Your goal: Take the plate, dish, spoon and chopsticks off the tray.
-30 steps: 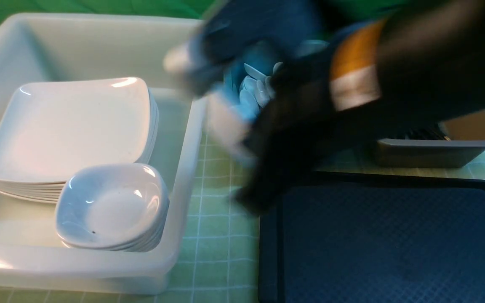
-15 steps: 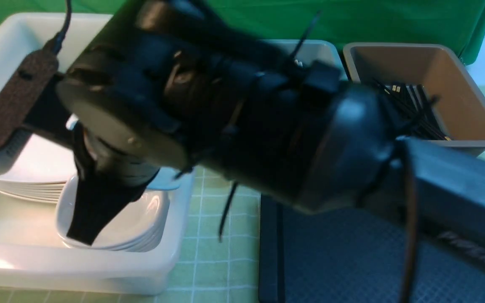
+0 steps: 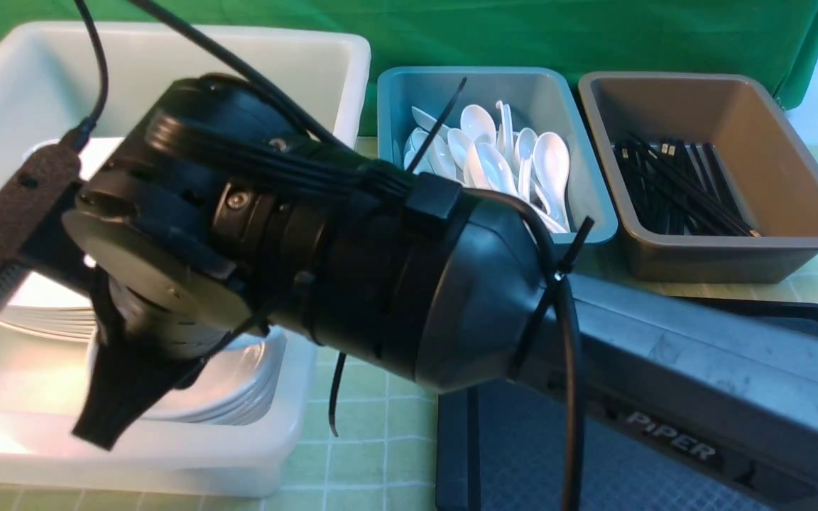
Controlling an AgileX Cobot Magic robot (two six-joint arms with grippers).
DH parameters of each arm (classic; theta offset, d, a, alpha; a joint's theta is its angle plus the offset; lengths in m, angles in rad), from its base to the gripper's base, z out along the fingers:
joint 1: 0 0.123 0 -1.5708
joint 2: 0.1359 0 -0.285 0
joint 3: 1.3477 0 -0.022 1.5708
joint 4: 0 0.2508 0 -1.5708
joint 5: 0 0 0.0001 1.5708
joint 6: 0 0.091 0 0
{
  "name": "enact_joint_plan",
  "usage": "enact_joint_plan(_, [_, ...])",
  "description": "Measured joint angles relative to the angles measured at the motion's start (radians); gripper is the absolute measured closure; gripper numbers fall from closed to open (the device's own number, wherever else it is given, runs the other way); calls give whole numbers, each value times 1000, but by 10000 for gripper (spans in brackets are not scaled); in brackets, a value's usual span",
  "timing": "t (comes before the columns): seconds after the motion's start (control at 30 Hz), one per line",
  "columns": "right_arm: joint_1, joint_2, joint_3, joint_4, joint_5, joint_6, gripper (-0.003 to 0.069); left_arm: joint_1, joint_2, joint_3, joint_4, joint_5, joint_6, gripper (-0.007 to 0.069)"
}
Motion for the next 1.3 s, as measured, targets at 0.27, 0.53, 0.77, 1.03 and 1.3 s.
enact_joint_plan(0.27, [0,-5,0,14,-5,7,356,0,0,0,0,-2,0,623])
enact_joint_plan(0.53, [0,-75,-83,0,116,-32,363,0,0,0,0,-2,1,623])
enact_joint_plan(0.77, [0,-291,-111,-58,174,-103,615,0,-1,0,0,8,1,623])
enact_joint_plan(1.03, [0,-754,29,-111,175,-84,650,0,-1,0,8,15,1,623])
enact_joint_plan(1.3, [0,-1290,560,-109,102,-40,650,0,-1,0,8,15,2,623])
